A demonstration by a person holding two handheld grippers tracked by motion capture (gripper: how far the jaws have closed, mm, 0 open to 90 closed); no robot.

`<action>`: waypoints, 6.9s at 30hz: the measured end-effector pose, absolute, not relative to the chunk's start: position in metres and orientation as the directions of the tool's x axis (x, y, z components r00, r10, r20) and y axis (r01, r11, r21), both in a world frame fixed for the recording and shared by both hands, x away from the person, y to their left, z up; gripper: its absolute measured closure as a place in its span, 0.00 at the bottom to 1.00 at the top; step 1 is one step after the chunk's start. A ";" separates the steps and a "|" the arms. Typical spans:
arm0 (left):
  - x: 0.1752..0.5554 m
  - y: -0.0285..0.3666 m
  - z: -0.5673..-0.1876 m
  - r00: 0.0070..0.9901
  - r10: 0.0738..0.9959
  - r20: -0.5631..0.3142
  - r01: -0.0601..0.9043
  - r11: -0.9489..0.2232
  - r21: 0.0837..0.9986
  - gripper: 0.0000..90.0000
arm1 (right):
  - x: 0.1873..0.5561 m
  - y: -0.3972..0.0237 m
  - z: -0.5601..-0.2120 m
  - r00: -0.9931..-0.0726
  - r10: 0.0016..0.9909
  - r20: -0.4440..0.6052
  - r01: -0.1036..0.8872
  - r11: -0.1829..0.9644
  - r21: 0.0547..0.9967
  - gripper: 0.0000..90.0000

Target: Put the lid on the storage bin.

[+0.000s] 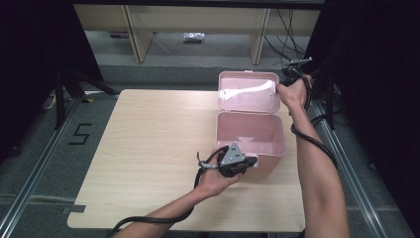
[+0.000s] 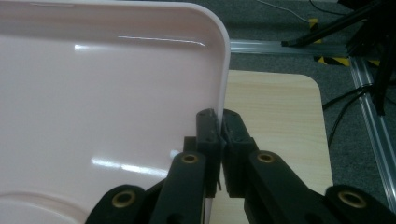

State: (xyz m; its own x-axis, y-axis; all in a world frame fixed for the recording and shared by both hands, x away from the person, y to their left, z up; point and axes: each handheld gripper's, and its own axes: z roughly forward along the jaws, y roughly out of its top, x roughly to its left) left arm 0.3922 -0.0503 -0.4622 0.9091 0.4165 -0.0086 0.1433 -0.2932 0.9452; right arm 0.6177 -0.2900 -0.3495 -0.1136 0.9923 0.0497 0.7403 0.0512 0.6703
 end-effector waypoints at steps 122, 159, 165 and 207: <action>0.395 -0.053 -0.460 0.902 0.432 -0.015 0.152 -0.285 0.946 1.00 | 0.544 -0.293 -0.324 -0.163 0.985 0.051 0.536 0.045 0.843 1.00; 0.395 -0.054 -0.460 0.903 0.430 -0.018 0.155 -0.284 0.946 1.00 | 0.525 -0.293 -0.325 -0.181 0.983 0.006 0.486 0.084 0.870 1.00; 0.396 -0.055 -0.460 0.902 0.430 -0.017 0.154 -0.284 0.946 1.00 | 0.522 -0.294 -0.326 -0.194 0.981 -0.005 0.478 0.099 0.873 1.00; 0.395 -0.054 -0.460 0.903 0.428 -0.014 0.152 -0.290 0.945 1.00 | 0.502 -0.293 -0.330 -0.200 0.979 -0.027 0.434 0.113 0.894 0.99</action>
State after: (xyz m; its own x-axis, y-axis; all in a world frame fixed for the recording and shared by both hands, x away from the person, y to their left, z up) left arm 0.3954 -0.0545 -0.4596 0.9035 0.4284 -0.0140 0.1522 -0.2901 0.9448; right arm 0.5023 -0.2931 -0.3303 -0.2003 0.9794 -0.0266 0.4337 0.1130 0.8939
